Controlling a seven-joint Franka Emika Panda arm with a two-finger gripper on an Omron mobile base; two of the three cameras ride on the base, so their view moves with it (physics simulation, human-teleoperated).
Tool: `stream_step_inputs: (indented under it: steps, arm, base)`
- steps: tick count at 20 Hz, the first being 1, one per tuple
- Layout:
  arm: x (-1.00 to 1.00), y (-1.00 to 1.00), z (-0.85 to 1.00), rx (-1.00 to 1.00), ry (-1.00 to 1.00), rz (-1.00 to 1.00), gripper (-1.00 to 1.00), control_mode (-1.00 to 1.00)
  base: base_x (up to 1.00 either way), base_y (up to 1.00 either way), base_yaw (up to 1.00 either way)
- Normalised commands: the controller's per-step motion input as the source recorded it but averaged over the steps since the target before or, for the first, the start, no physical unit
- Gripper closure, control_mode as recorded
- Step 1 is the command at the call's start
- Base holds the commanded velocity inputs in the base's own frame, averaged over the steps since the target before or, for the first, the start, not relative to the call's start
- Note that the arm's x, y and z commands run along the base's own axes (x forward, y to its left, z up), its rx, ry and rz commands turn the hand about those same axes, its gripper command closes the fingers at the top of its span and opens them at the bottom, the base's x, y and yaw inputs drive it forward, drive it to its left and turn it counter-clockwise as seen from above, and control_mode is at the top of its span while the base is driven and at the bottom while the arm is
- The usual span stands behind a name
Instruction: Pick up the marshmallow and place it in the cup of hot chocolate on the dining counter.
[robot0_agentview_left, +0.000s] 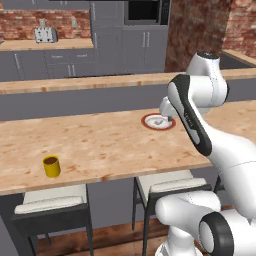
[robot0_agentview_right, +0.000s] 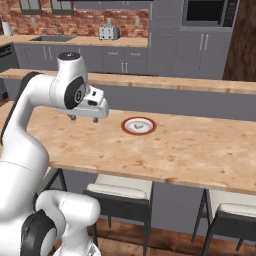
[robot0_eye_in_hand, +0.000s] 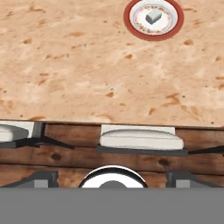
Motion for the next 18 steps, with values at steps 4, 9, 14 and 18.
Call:
stream_step_inputs:
  steps: [4, 9, 14, 18]
  arm:
    - [0.10, -0.23, -0.14, 0.00, 0.16, -0.06, -1.00, -1.00]
    - [0.43, -0.38, -0.09, 0.00, 0.14, -0.05, -1.00, -1.00]
    - [0.49, -0.30, -0.12, 0.00, 0.10, -0.07, -1.00, -1.00]
    - [0.53, -0.03, -0.26, -0.03, 0.06, -0.18, -1.00, -1.00]
  base:
    - [0.00, 0.00, 0.00]
    - [0.00, 0.00, 0.00]
    - [0.00, 0.00, 0.00]
    - [0.00, 0.00, 0.00]
